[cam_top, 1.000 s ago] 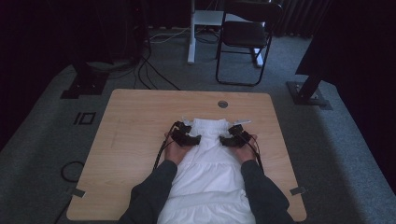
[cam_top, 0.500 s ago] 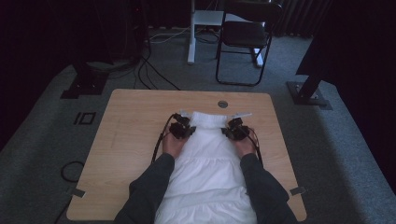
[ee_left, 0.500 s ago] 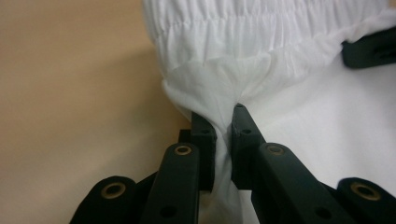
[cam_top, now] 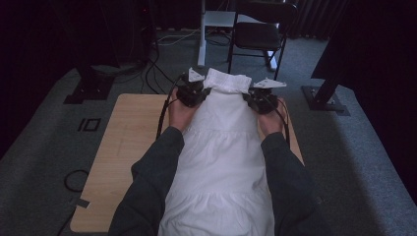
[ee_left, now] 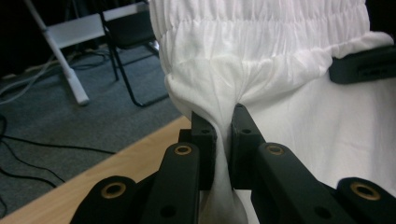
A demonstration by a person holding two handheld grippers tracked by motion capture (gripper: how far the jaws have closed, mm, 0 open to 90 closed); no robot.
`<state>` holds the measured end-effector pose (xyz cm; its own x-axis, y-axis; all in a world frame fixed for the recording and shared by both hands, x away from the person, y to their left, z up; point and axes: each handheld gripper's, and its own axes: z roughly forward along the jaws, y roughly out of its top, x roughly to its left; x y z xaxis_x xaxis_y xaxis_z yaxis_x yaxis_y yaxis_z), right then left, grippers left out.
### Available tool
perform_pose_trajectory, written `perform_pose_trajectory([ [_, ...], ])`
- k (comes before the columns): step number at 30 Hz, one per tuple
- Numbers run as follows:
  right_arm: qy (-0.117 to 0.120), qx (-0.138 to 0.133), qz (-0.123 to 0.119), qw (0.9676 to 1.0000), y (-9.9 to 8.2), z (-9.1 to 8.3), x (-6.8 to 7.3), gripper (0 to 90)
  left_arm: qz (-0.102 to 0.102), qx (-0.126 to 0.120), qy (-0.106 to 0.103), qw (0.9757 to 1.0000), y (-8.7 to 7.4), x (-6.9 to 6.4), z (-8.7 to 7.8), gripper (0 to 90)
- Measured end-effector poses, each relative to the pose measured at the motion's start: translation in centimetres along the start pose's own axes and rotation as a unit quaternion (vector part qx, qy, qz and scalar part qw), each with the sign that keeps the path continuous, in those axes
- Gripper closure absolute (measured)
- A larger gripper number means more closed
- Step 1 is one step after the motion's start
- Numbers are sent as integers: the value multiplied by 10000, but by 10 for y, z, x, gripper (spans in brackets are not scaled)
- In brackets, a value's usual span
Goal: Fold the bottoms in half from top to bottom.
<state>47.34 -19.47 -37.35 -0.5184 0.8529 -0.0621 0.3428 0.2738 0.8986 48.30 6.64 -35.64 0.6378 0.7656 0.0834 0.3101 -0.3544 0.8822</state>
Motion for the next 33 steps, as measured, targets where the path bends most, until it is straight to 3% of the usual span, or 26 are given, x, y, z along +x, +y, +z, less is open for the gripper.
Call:
perform_pose_trajectory([
  [4,370,39,57,9993,-12,-16,6,843,33,1,-185,9998,-15,-9,-15,836],
  [5,370,39,57,9993,-12,-16,6,843,33,1,-185,9998,-15,-9,-15,836],
  [6,611,40,119,9981,-23,-31,13,843,-7,-87,-366,9993,-29,-20,-33,836],
  [7,611,40,119,9981,-23,-31,13,843,-7,-87,-366,9993,-29,-20,-33,835],
  [8,748,74,56,9972,-35,-46,23,843,44,-108,-509,9986,-45,-33,-50,835],
  [12,1008,190,-28,9947,-68,-75,48,842,222,-83,-728,9971,-84,-61,-81,832],
  [13,1008,190,-28,9947,-68,-75,48,842,222,-83,-728,9971,-84,-61,-81,831],
  [14,1148,265,-57,9930,-89,-88,62,842,169,-15,-883,9959,-108,-76,-93,831],
  [15,1160,293,-100,9928,-100,-93,69,842,256,54,-898,9956,-120,-83,-99,829],
  [16,1204,352,-109,9920,-111,-98,76,841,195,83,-964,9951,-132,-89,-103,827],
  [19,1235,415,-127,9914,-123,-102,83,840,81,140,-1072,9941,-145,-94,-105,826],
  [20,1247,476,-136,9910,-135,-104,89,841,55,457,-1090,9930,-179,-110,-104,826],
  [21,1217,721,-125,9899,-167,-105,103,840,15,625,-1099,9920,-193,-116,-100,822],
  [24,1215,1229,-112,9849,-207,-94,119,840,101,1253,-1017,9868,-230,-127,-82,818],
  [25,1232,1406,-104,9823,-218,-88,122,840,81,1394,-1002,9851,-240,-127,-75,818],
  [26,1250,1546,-71,9800,-226,-83,125,839,49,1385,-1037,9849,-247,-127,-70,818],
  [27,1248,1564,-60,9798,-231,-79,126,839,-44,1266,-1069,9862,-250,-125,-69,819],
  [28,1240,1571,2,9798,-230,-78,125,838,-56,1296,-1095,9855,-249,-124,-69,819],
  [31,1237,1691,-31,9778,-225,-70,122,837,137,1295,-979,9866,-246,-125,-66,816],
  [33,1210,1707,-69,9778,-223,-65,120,837,40,1260,-1016,9868,-245,-119,-61,816],
])
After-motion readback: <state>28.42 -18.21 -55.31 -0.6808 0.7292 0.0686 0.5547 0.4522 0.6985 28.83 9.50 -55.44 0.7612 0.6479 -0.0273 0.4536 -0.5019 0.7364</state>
